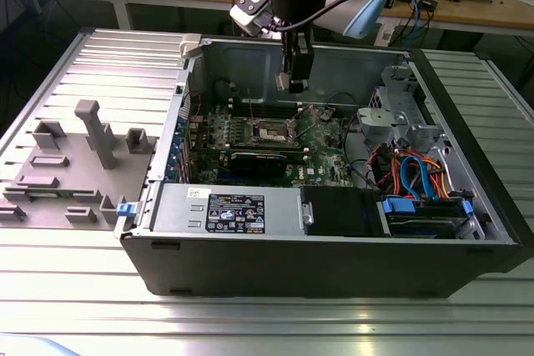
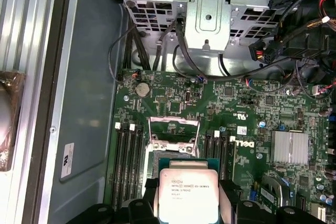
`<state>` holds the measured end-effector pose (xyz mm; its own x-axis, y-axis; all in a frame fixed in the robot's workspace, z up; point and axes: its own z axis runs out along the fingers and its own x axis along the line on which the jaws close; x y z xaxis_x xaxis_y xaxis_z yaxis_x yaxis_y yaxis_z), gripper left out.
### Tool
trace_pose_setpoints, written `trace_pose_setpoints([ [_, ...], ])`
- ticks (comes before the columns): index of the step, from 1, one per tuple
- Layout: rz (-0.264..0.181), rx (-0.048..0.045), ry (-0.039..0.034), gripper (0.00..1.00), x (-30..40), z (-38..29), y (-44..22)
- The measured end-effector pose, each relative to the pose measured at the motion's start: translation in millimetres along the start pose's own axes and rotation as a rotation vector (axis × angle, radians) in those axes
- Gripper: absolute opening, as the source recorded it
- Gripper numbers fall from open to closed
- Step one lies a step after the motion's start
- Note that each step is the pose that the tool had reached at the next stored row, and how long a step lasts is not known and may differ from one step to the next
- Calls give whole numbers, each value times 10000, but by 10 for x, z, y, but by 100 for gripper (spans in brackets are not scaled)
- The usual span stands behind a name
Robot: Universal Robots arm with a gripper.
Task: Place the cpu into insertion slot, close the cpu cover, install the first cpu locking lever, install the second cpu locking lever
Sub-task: 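Place the cpu into insertion slot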
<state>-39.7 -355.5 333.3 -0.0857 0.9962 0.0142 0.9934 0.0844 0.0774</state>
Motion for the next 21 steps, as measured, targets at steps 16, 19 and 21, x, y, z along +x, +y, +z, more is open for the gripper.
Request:
trace_pose_setpoints([
  [16, 81, -3, -3, 54, 2, 14, -10],
  [19, 112, -3, -7, 54, 1, 58, -16],
  [21, 346, -6, -25, 54, 9, 207, -40],
])
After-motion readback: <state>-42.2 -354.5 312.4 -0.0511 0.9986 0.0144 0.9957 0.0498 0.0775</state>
